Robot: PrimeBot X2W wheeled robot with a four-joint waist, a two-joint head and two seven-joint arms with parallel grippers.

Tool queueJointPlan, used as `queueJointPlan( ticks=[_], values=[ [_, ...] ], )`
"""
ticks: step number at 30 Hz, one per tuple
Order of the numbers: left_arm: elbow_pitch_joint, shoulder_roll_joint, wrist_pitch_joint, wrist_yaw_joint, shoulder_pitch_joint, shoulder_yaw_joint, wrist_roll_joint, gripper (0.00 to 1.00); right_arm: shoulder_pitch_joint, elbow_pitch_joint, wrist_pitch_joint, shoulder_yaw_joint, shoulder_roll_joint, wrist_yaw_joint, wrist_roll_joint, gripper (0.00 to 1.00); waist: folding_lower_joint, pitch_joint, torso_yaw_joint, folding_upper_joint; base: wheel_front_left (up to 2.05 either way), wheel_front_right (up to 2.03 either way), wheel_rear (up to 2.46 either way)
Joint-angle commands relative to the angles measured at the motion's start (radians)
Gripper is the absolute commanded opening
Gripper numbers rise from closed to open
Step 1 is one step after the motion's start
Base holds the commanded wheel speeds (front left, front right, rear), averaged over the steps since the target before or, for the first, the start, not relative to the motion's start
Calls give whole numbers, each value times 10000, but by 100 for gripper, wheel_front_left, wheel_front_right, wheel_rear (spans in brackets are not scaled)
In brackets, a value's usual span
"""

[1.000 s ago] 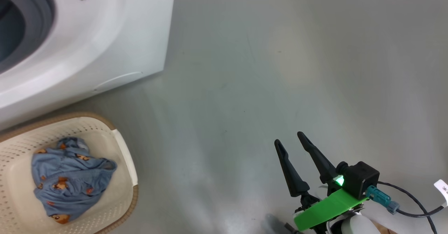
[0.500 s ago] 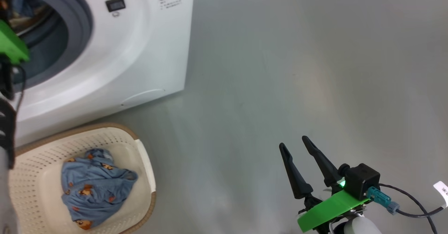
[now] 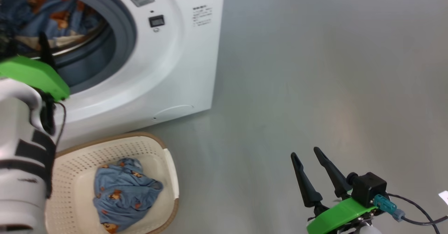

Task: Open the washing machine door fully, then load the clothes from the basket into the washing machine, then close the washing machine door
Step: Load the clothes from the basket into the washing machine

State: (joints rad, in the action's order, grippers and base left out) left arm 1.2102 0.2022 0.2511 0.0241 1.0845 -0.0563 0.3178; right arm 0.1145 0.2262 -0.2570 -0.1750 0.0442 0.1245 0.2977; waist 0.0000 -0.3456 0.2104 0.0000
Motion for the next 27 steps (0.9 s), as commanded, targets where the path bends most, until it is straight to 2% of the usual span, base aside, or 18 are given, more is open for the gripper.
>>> queueJointPlan(
  ticks=[1,6,17,27],
  values=[
    [-508,286,103,131,-442,150,41,100,-189,-133,-48,-123,60,62,-99,100,0,514,-496,0,0,0,0],
    [-1306,-115,105,319,-1438,374,240,100,-315,-46,-48,129,60,62,-195,100,0,906,-928,0,0,0,0],
    [-2997,-839,106,496,-3928,233,-114,100,-480,-40,-48,553,60,62,-414,100,0,1479,-1650,0,0,0,0],
    [-5161,-1153,106,735,-6463,291,-150,100,-505,-120,-48,627,60,62,-738,100,0,1921,-1938,0,0,0,0]
  ],
)
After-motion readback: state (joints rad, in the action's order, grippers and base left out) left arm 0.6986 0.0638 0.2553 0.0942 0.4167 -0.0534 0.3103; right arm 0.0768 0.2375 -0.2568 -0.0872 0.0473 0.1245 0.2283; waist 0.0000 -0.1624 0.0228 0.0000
